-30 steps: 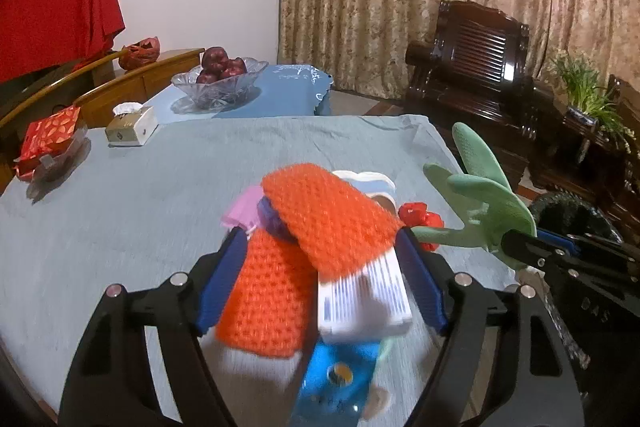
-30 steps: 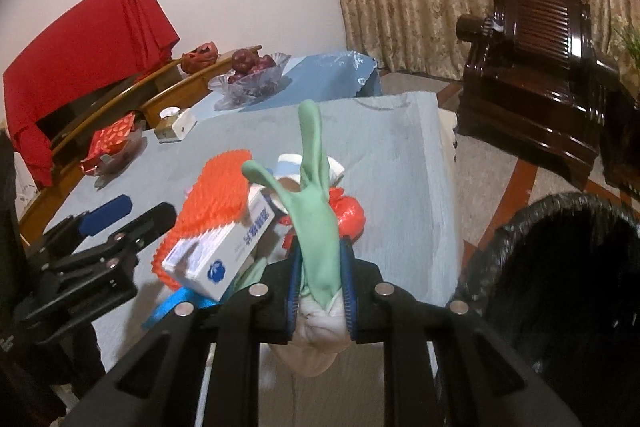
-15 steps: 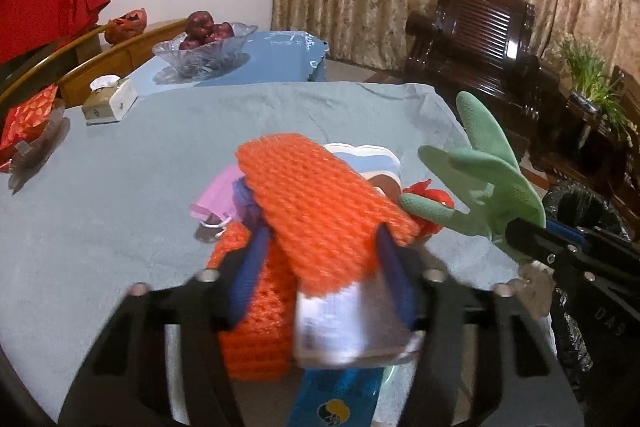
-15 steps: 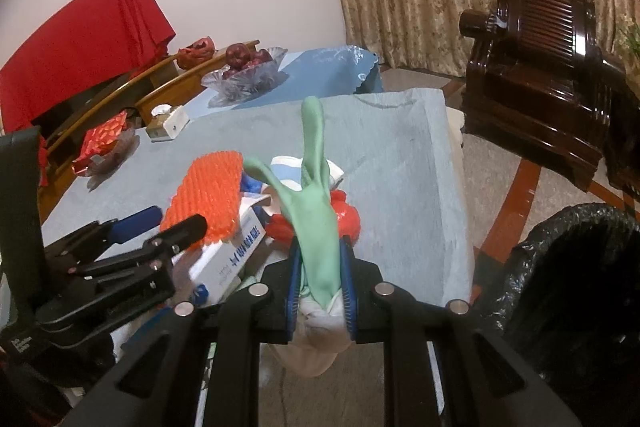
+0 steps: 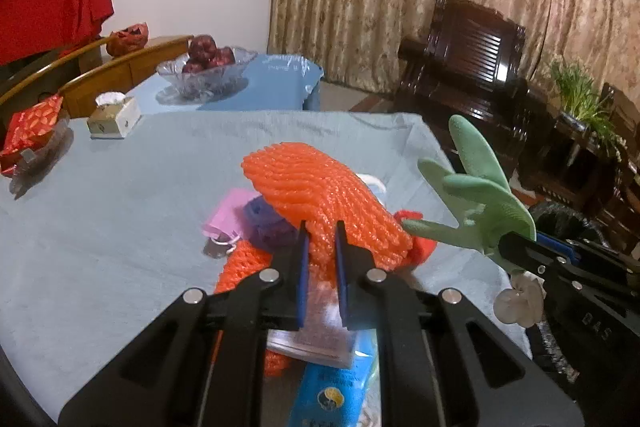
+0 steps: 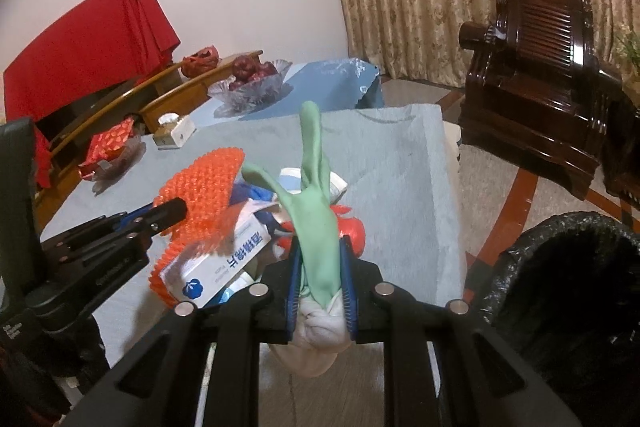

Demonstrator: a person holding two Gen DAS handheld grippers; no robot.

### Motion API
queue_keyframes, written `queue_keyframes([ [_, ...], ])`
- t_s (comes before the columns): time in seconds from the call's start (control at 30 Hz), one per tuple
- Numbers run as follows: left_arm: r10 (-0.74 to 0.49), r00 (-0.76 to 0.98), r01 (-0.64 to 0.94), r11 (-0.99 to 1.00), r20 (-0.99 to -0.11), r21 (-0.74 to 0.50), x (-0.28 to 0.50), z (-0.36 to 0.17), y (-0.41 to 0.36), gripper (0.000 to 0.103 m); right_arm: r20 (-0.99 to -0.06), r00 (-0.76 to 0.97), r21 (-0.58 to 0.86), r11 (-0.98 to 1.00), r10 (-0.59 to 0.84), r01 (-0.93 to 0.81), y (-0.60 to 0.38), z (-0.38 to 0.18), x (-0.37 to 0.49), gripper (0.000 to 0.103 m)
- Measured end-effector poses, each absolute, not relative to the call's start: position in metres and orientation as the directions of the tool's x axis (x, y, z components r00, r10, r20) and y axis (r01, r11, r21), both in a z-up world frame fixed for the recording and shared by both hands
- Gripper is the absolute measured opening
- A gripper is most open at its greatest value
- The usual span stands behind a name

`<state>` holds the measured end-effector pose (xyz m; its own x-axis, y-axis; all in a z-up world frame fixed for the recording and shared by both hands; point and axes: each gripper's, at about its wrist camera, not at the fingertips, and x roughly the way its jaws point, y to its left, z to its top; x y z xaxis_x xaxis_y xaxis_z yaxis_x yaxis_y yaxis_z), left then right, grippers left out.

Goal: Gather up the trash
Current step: 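Grasp the orange foam net with the left gripper while the right holds the glove, then carry glove and orange net over the bin and release both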

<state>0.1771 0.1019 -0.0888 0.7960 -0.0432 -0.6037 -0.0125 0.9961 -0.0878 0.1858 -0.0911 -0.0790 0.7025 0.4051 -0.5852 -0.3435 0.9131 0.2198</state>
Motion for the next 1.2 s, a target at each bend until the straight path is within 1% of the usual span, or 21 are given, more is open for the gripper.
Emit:
queue_keyframes([
  [0.3,-0.080,0.837,0.034,0.995,-0.541,-0.095,0.142,-0.057,0.087,0.010,-0.520,0.739,0.257,0.904,0.428,-0.342,-0.109,-0.048,0.163,0.018],
  [0.63,-0.149,0.845,0.115,0.989,-0.514,-0.099,0.119,-0.043,0.054,0.010,-0.473,0.781,0.247,0.913,0.407,-0.325,-0.133,-0.025,0.133,0.018],
  [0.8,-0.194,0.837,0.173,0.981,-0.511,-0.089,0.111,-0.043,0.029,0.010,-0.466,0.804,0.241,0.927,0.369,-0.286,-0.153,-0.020,0.118,0.018],
  [0.93,-0.241,0.817,0.227,0.970,-0.524,-0.092,0.109,-0.047,0.006,0.010,-0.469,0.822,0.231,0.943,0.324,-0.240,-0.177,-0.020,0.107,0.018],
  [1.2,-0.334,0.765,0.349,0.934,-0.550,-0.082,0.113,-0.062,-0.049,0.010,-0.505,0.839,0.230,0.969,0.203,-0.096,-0.239,-0.034,0.090,0.018],
])
